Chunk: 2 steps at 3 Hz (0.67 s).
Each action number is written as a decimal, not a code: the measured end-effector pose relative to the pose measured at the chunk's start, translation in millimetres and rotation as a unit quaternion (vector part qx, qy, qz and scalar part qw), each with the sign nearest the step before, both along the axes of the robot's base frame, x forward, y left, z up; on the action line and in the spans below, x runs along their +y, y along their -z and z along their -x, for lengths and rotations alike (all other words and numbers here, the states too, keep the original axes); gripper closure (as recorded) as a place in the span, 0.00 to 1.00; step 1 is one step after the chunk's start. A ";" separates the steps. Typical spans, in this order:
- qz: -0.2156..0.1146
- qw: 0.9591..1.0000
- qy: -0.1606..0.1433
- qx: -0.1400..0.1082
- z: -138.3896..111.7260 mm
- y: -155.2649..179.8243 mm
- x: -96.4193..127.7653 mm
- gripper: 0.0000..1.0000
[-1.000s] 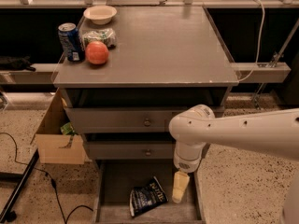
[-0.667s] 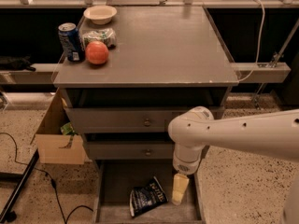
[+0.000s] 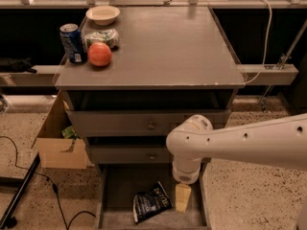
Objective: Pick blue chip bag from bottom drawer and place on counter
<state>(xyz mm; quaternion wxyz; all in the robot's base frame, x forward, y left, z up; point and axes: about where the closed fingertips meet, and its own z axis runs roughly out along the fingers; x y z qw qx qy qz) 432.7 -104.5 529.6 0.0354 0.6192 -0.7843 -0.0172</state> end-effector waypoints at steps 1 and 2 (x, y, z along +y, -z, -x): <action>0.016 0.999 -0.041 -0.018 2.3 0.5 4.2 0.00; 0.047 0.996 -0.069 -0.034 1.8 -0.3 4.9 0.00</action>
Offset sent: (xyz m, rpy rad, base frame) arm 0.0014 0.0079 0.0027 -0.1715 -0.1120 0.2043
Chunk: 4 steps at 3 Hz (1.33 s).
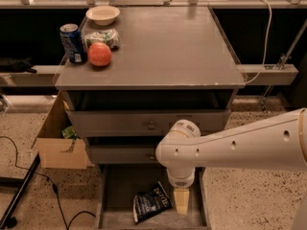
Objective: Pick blue chip bag from bottom drawer and place on counter
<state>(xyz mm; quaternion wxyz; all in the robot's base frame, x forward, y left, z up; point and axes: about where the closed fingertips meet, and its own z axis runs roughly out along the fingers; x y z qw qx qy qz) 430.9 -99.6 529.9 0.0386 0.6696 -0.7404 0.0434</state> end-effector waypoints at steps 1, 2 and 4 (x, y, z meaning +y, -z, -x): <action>0.006 1.000 -0.005 -0.008 -0.1 -3.6 0.5 0.00; 0.005 0.999 -0.001 -0.036 -2.7 -20.3 -0.6 0.00; -0.081 0.996 0.022 -0.042 -25.0 40.2 11.7 0.00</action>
Offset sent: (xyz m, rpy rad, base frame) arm -0.0012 0.0066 0.0373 -0.0217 -0.1106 0.0104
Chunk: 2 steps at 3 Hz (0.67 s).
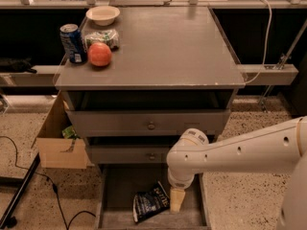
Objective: Pick blue chip bag from bottom drawer and place on counter
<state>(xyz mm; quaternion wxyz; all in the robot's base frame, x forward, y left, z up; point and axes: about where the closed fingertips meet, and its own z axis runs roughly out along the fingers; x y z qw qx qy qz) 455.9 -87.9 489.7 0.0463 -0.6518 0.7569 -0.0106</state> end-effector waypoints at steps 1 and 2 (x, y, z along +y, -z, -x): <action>-0.025 0.999 0.005 0.025 -0.8 49.7 13.3 0.00; -0.028 0.999 0.007 0.019 -4.1 50.8 23.4 0.00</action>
Offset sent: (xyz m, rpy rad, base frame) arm 0.0048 0.0111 -0.0363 0.0429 0.0286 -0.0085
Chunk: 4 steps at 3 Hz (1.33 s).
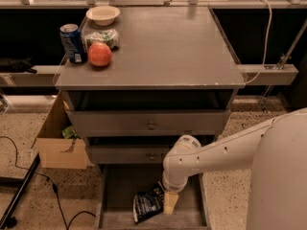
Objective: Pick blue chip bag from bottom drawer and place on counter
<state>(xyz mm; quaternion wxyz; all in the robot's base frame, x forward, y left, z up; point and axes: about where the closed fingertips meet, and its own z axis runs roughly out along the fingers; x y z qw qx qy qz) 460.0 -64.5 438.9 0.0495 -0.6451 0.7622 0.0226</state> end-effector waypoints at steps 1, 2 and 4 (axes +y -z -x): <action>-0.006 1.000 0.009 0.014 -0.1 23.3 9.5 0.00; -0.008 0.999 0.025 0.041 9.3 56.1 4.4 0.00; -0.017 0.997 0.029 0.064 28.2 84.5 6.0 0.00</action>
Offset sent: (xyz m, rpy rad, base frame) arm -0.0136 -0.0008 -0.0828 0.0217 0.1199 -0.0849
